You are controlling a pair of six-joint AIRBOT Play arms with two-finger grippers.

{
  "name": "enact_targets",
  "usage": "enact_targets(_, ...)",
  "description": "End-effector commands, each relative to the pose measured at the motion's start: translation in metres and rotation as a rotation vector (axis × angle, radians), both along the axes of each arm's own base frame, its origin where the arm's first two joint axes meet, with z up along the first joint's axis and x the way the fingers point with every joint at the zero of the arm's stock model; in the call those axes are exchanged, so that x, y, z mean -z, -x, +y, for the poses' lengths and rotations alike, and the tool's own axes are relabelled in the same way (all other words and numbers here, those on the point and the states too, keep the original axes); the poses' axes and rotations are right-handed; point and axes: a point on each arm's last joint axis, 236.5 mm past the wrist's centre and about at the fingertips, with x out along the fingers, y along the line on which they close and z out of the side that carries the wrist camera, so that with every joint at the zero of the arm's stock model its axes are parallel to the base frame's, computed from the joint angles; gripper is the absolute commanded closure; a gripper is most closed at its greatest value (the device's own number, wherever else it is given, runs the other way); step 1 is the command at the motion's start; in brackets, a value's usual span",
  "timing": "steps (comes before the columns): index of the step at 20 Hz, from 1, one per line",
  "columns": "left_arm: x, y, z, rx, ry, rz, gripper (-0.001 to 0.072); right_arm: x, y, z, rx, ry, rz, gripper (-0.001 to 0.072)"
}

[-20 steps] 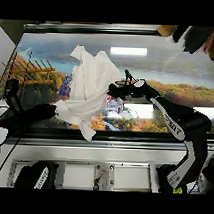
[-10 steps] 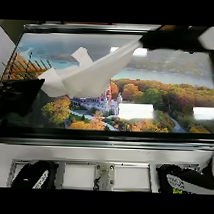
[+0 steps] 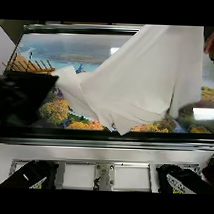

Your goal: Fold the clothes and pants, and hang the long-sleeved shirts on hangers.

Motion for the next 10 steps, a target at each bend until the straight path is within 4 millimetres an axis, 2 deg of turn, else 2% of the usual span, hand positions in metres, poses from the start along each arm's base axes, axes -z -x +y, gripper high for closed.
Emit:
enact_targets(1,0.096,-0.032,0.016,-0.160,-0.225,0.202,0.0696,0.067,-0.056,0.006,0.012,0.043,0.157,0.0700)
enact_targets(2,0.125,-0.041,0.018,-0.182,-0.266,0.255,0.0696,0.098,-0.079,0.007,0.025,0.068,0.216,0.0698)
enact_targets(3,0.156,-0.053,0.024,-0.216,-0.306,0.308,0.0696,0.135,-0.098,0.009,0.026,0.091,0.294,0.0608)
enact_targets(4,0.182,-0.063,0.032,-0.249,-0.342,0.354,0.0695,0.172,-0.108,0.013,0.013,0.113,0.387,0.0282)
enact_targets(5,0.207,-0.074,0.041,-0.286,-0.368,0.396,0.0696,0.209,-0.110,0.017,-0.011,0.136,0.495,0.0002)
enact_targets(6,0.228,-0.083,0.052,-0.323,-0.384,0.430,0.0695,0.238,-0.106,0.021,-0.038,0.155,0.591,0.0009)
enact_targets(7,0.248,-0.092,0.062,-0.357,-0.385,0.473,0.0696,0.261,-0.099,0.024,-0.065,0.172,0.676,0.0046)
enact_targets(8,0.266,-0.098,0.070,-0.385,-0.374,0.515,0.0696,0.276,-0.090,0.030,-0.095,0.171,0.736,0.0121)
enact_targets(10,0.298,-0.102,0.089,-0.420,-0.357,0.608,0.0696,0.294,-0.067,0.043,-0.165,0.170,0.810,0.0126)
